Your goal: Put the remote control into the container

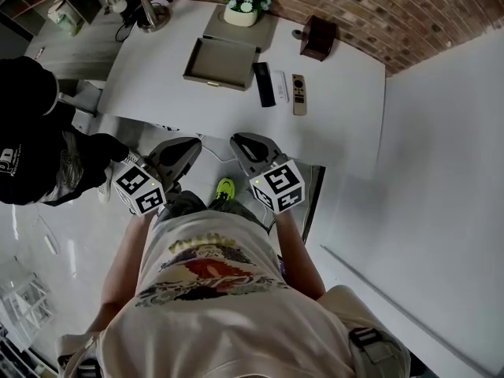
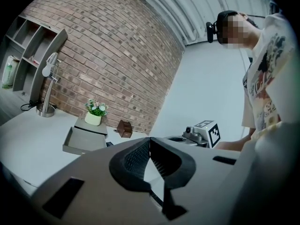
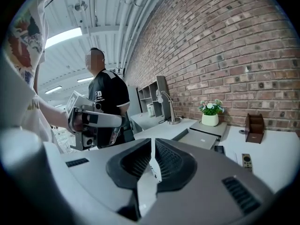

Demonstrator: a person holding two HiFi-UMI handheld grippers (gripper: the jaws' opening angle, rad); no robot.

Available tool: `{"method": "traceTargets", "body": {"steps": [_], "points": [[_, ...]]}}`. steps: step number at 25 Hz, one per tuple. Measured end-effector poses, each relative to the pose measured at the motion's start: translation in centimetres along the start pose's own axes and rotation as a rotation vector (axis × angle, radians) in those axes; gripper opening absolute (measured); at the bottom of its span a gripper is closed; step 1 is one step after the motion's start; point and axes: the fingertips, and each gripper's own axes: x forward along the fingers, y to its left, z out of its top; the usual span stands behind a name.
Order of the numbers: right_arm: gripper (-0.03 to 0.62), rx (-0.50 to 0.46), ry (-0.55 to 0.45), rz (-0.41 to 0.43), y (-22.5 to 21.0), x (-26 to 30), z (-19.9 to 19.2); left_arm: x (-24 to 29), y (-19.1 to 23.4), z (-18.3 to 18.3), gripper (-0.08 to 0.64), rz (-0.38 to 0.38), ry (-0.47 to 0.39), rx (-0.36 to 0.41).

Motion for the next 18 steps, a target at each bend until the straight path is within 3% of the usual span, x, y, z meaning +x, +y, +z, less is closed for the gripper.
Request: {"method": "traceTargets", "body": {"steps": [9,18], "points": [[0.012,0.013,0.031,0.008,-0.2,0.2,-0.8,1.1,1.0,0.4,0.006,-0.01,0.009,-0.005],[0.012,0.024,0.038,-0.06,-2.5,1.1,-0.5,4.1,3.2,0.9,0.006,-0.063,0.039,0.019]]}}
